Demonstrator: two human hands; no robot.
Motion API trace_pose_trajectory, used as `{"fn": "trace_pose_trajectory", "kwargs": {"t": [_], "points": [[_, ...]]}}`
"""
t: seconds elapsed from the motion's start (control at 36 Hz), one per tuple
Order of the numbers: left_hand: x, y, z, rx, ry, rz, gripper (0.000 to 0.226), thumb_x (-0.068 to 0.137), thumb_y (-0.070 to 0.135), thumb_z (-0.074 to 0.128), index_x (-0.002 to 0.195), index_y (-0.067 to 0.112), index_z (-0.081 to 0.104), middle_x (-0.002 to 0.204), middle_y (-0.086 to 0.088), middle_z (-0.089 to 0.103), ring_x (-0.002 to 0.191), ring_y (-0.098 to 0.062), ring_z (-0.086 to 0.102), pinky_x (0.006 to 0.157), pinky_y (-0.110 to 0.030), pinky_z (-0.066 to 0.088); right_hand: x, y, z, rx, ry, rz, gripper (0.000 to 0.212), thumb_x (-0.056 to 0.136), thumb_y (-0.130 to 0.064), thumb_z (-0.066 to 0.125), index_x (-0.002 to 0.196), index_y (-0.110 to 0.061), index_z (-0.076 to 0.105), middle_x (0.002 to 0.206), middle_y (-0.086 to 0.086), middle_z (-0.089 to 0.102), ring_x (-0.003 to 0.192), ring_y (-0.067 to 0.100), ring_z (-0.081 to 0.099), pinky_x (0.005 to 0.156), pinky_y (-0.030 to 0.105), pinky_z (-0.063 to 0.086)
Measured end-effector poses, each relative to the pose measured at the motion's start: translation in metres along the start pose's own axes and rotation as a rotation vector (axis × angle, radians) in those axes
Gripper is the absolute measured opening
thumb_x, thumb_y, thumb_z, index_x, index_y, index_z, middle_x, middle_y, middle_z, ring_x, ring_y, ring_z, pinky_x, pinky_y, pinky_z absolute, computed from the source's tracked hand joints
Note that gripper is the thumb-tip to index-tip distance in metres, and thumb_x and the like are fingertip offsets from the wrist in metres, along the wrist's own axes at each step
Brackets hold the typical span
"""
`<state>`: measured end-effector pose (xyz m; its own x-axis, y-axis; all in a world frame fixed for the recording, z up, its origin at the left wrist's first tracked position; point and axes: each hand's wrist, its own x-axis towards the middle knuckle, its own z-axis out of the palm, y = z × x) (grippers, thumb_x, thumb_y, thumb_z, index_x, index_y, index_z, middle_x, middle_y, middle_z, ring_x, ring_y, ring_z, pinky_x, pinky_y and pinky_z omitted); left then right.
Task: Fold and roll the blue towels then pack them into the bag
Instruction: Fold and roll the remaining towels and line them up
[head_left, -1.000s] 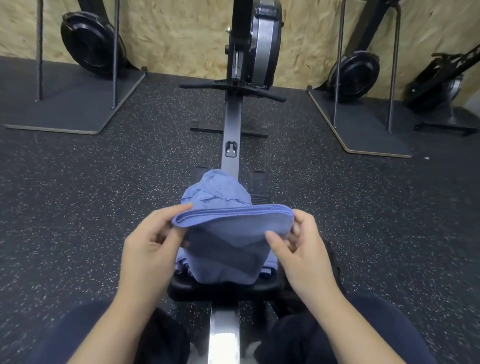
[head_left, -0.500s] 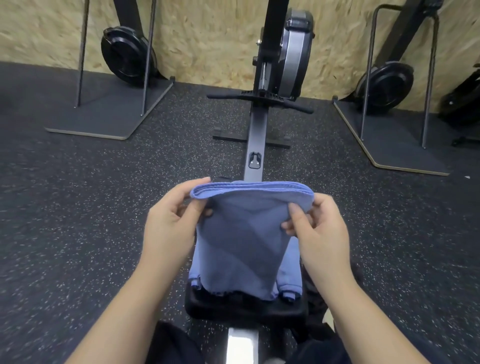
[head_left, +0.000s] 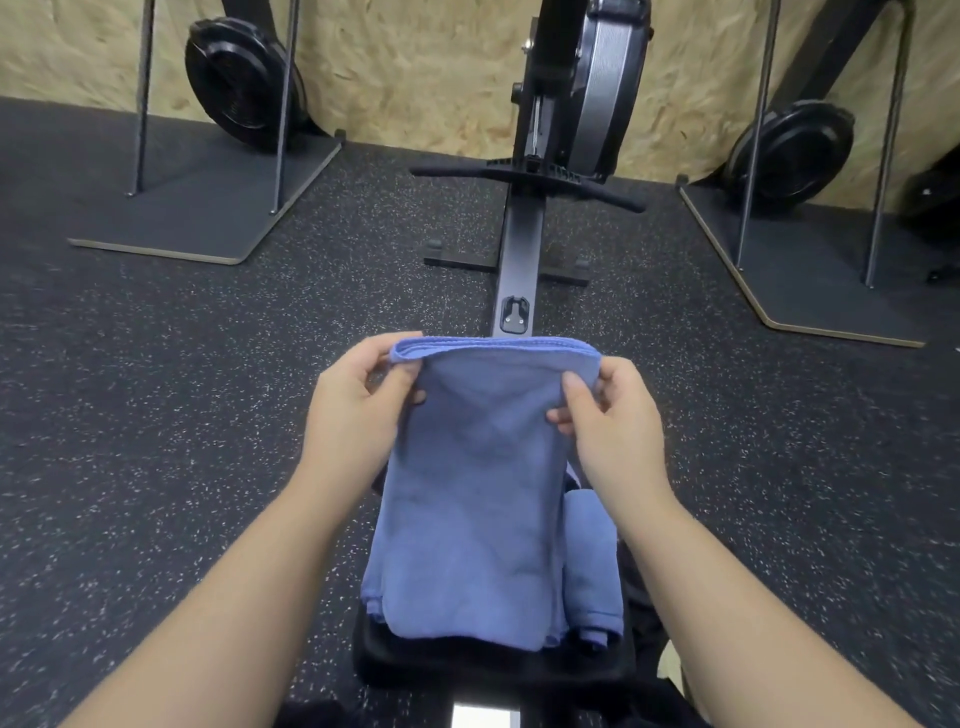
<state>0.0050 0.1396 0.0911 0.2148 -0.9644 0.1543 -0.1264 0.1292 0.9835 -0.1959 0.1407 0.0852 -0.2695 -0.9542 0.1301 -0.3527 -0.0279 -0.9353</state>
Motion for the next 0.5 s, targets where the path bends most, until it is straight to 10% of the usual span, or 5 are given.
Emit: {"fn": "trace_pose_trajectory", "kwargs": {"t": [0.5], "points": [[0.059, -0.095, 0.035, 0.075, -0.063, -0.261, 0.021, 0.098, 0.011, 0.050, 0.108, 0.024, 0.063, 0.104, -0.002, 0.069, 0.081, -0.013, 0.068, 0.068, -0.019, 0.049, 0.058, 0.081, 0.038, -0.023, -0.025, 0.237, 0.019, 0.096, -0.015, 0.054, 0.081, -0.027, 0.050, 0.077, -0.007, 0.059, 0.067, 0.011, 0.066, 0.082, 0.042, 0.056]]}}
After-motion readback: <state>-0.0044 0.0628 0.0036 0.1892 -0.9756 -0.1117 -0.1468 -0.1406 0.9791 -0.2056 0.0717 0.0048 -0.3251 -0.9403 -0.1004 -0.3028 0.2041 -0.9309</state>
